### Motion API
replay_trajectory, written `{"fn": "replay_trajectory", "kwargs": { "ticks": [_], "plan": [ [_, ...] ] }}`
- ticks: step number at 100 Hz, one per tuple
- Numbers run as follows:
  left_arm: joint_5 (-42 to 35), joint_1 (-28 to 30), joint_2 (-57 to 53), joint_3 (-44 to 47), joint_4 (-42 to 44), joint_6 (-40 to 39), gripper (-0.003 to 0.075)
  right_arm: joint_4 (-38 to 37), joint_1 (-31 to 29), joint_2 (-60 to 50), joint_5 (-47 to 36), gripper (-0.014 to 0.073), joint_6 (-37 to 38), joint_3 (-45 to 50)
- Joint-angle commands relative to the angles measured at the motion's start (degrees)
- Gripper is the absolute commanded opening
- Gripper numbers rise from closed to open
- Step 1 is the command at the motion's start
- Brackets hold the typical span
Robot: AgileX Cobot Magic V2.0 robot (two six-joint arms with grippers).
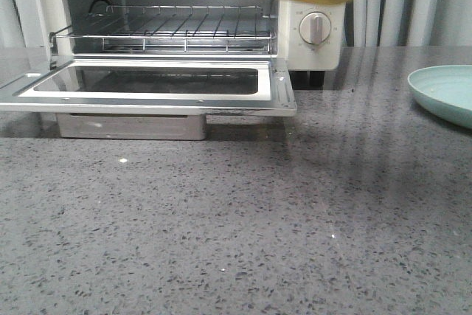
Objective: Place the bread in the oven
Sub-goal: 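Lift the croissant with the right gripper and carry it into the oven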
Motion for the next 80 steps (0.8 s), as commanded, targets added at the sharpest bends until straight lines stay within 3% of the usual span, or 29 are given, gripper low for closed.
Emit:
{"fn": "replay_trajectory", "kwargs": {
  "ticks": [1,34,57,80],
  "plan": [
    [-3.59,0.16,1.28,-1.27,0.29,0.17,-0.0021,-4.91,0.03,0.04,-3.64,-0.0067,-0.69,-5.0],
    [-1.87,0.16,1.28,-1.27,-0.27,0.17,-0.0021,-14.13,0.03,10.49,-5.09,-0.0067,-0.69,-16.36],
    [0.38,0.16,1.28,-1.27,-0.27,0.17,-0.0021,-20.04,-0.42,15.6,-8.8,-0.0067,-0.69,-17.35],
    [0.75,0.16,1.28,-1.27,0.44,0.17,-0.0021,-20.29,-3.05,17.9,-13.06,-0.0067,-0.58,-17.35]
  ]
}}
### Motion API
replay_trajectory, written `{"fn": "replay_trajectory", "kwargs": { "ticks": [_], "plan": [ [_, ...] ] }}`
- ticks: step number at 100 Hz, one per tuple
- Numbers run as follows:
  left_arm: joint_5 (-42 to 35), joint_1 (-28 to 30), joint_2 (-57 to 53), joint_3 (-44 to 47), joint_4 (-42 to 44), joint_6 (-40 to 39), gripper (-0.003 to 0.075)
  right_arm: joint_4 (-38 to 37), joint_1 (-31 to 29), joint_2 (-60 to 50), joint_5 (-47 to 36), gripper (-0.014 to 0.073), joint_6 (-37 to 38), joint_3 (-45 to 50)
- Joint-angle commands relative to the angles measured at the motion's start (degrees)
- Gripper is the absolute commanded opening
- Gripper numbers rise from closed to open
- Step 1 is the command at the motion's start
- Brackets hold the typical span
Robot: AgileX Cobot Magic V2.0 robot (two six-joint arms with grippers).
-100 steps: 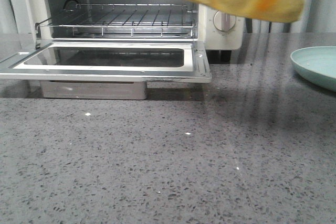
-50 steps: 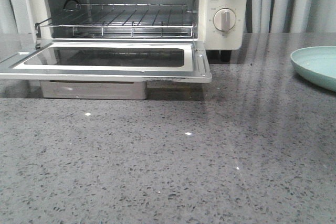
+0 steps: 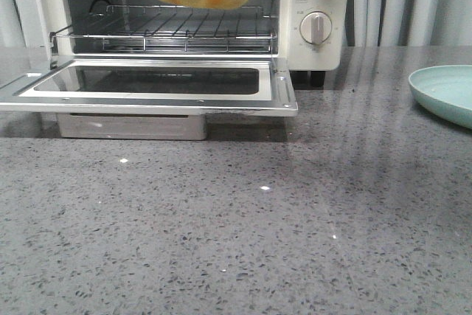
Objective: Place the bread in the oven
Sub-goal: 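Lift the croissant with the right gripper and carry it into the oven, then lower the croissant onto the oven rack and open the right gripper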
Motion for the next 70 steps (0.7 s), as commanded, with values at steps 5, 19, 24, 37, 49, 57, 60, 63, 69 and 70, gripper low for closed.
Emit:
{"fn": "replay_trajectory", "kwargs": {
  "ticks": [5,19,24,37,49,57,60,63,69,70],
  "plan": [
    [-3.96,0.11,1.28,-1.27,1.47,0.17,-0.0021,-3.12,-2.04,-2.47,-5.2,-0.0067,-0.37,-2.07],
    [-3.96,0.11,1.28,-1.27,1.79,0.17,-0.0021,-3.12,-4.23,-2.47,-8.09,-0.0067,1.15,-2.07],
    [-3.96,0.11,1.28,-1.27,1.79,0.17,-0.0021,-3.12,-4.87,-2.36,-9.1,-0.0067,1.59,-2.07],
    [-3.96,0.11,1.28,-1.27,1.88,0.17,-0.0021,-3.12,-6.24,-2.36,-11.35,-0.0068,1.59,-2.07],
    [-4.06,0.11,1.28,-1.27,2.02,0.17,-0.0022,-3.12,-7.0,-2.36,-13.84,-0.0068,1.59,-2.07],
    [-4.06,0.11,1.28,-1.27,2.02,0.17,-0.0021,-3.02,-7.29,-2.08,-15.4,-0.0068,1.59,-2.07],
    [-4.06,0.11,1.28,-1.27,2.02,0.17,-0.0021,-3.02,-7.29,-1.97,-15.67,-0.0068,1.59,-2.07],
    [-4.06,0.11,1.28,-1.27,2.02,0.17,-0.0021,-3.02,-7.29,-1.67,-15.67,-0.0068,1.59,-2.07],
    [-4.17,0.11,1.28,-1.27,2.02,0.17,-0.0021,-2.92,-7.29,-0.99,-15.79,-0.0068,1.59,-2.07],
    [-4.17,0.11,1.28,-1.27,2.02,0.17,-0.0021,-2.92,-7.29,-0.87,-15.79,-0.0068,1.59,-2.07]
  ]
}}
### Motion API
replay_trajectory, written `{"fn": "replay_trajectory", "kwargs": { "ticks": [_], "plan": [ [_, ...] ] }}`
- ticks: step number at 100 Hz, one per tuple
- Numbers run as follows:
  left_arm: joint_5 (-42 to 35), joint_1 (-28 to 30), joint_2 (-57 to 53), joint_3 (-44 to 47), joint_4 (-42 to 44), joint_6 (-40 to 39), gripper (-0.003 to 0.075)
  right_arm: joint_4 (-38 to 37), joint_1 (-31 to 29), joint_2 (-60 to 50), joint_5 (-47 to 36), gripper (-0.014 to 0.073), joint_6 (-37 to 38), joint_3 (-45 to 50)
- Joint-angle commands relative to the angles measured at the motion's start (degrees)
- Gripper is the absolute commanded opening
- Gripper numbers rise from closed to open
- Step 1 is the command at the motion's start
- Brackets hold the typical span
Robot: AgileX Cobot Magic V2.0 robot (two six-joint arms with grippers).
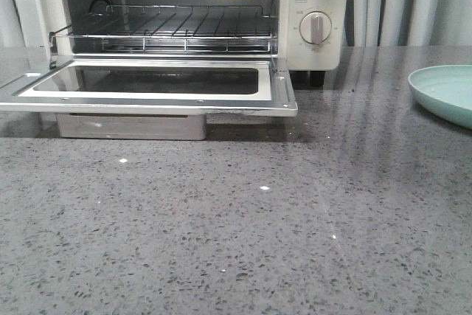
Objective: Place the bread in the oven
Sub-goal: 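Lower the croissant onto the oven rack and open the right gripper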
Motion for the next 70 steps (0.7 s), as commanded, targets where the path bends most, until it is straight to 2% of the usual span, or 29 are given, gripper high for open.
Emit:
{"fn": "replay_trajectory", "kwargs": {
  "ticks": [1,51,61,70],
  "plan": [
    [-4.17,0.11,1.28,-1.27,1.02,0.17,-0.0021,-2.48,-0.43,-2.13,-4.73,-0.0068,0.25,-2.07],
    [-4.25,0.11,1.28,-1.27,2.31,0.17,-0.0021,-2.48,-0.8,1.14,-7.32,-0.0061,0.25,-2.13],
    [-4.25,0.11,1.28,-1.27,2.31,0.17,-0.0021,-2.48,-1.12,1.14,-7.42,0.0022,0.25,-2.13],
    [-4.25,0.11,1.28,-1.27,2.31,0.17,-0.0021,-2.48,-1.48,1.14,-7.42,0.0172,0.25,-2.13]
  ]
}}
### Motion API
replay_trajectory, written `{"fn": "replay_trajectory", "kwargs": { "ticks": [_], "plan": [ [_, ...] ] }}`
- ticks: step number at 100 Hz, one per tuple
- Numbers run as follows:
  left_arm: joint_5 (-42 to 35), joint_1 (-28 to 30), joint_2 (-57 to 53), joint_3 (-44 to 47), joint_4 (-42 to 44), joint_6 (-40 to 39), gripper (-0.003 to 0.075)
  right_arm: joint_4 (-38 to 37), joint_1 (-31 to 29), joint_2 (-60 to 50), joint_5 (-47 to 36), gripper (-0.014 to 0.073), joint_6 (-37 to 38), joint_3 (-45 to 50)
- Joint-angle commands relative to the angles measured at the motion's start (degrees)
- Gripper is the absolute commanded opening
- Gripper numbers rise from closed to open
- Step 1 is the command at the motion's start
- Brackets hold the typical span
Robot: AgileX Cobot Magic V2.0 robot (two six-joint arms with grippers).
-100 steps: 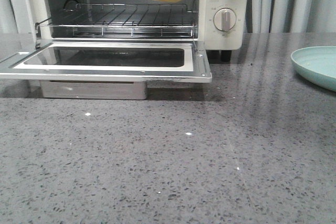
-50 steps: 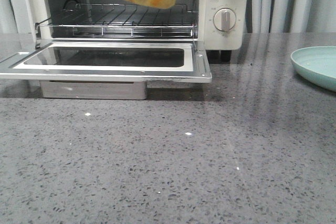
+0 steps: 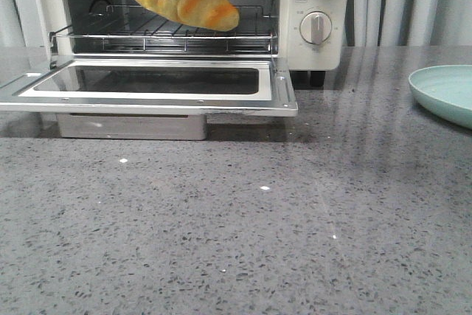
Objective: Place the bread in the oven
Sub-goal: 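Lower the croissant onto the oven rack and open the right gripper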
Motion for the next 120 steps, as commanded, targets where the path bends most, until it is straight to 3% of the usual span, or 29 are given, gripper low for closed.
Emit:
{"fn": "replay_trajectory", "kwargs": {
  "ticks": [1,10,17,80,108,120],
  "plan": [
    [-4.25,0.11,1.28,-1.27,0.97,0.17,-0.0021,-2.48,-0.9,-3.32,-3.31,0.0198,0.18,-2.13],
    [-4.25,0.11,1.28,-1.27,0.97,0.17,-0.0021,-2.48,-1.42,-3.32,-3.42,0.0339,0.18,-2.13],
    [-4.25,0.11,1.28,-1.27,0.97,0.17,-0.0021,-2.48,-1.57,-3.32,-3.42,0.039,0.18,-2.13],
    [-4.25,0.11,-0.85,-1.27,1.19,2.59,-0.0022,-2.48,0.51,-5.65,-1.13,0.0393,0.62,-2.75],
    [-4.25,0.11,-4.84,-1.27,-2.75,2.59,-0.0022,-2.07,5.95,-8.9,11.24,0.0393,1.19,-2.75],
    [-3.69,0.11,-4.97,-1.27,-2.99,2.59,-0.0022,-0.4,8.14,-11.29,15.4,0.0393,4.83,-2.75]
  ]
}}
